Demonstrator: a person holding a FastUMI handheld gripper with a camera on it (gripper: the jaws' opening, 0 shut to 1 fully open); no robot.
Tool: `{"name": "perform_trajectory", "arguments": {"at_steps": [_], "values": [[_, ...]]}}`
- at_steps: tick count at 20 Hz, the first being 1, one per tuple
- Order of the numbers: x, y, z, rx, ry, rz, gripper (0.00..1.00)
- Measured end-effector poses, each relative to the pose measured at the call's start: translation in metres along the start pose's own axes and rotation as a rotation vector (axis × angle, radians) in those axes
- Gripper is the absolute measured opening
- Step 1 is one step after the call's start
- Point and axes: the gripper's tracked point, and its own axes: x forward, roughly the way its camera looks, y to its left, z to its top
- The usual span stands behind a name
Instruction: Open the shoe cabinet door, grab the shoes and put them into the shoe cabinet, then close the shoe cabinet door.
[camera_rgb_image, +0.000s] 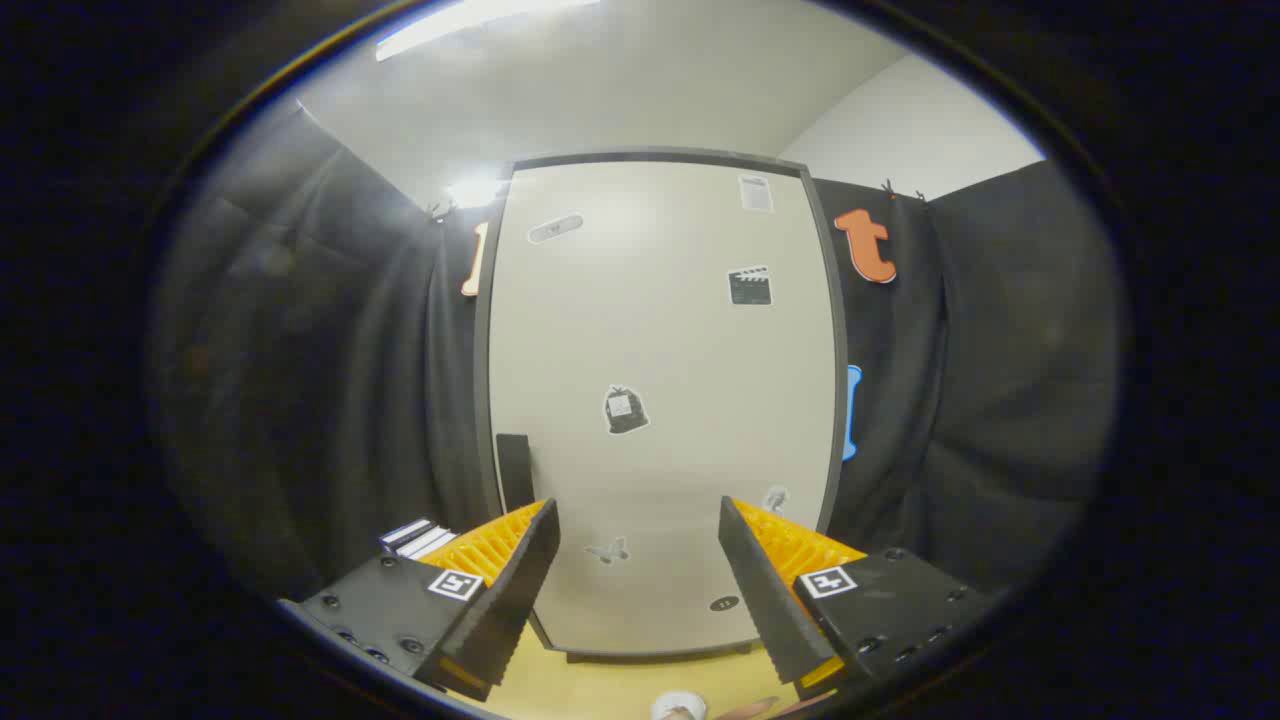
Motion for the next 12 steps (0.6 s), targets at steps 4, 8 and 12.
{"name": "perform_trajectory", "arguments": {"at_steps": [4,8,12], "values": [[0.0,0.004,0.0,0.012,0.003,0.005,0.98],[0.0,0.008,0.0,0.014,0.003,0.006,0.98],[0.002,0.012,-0.001,0.014,0.0,0.001,0.98]]}}
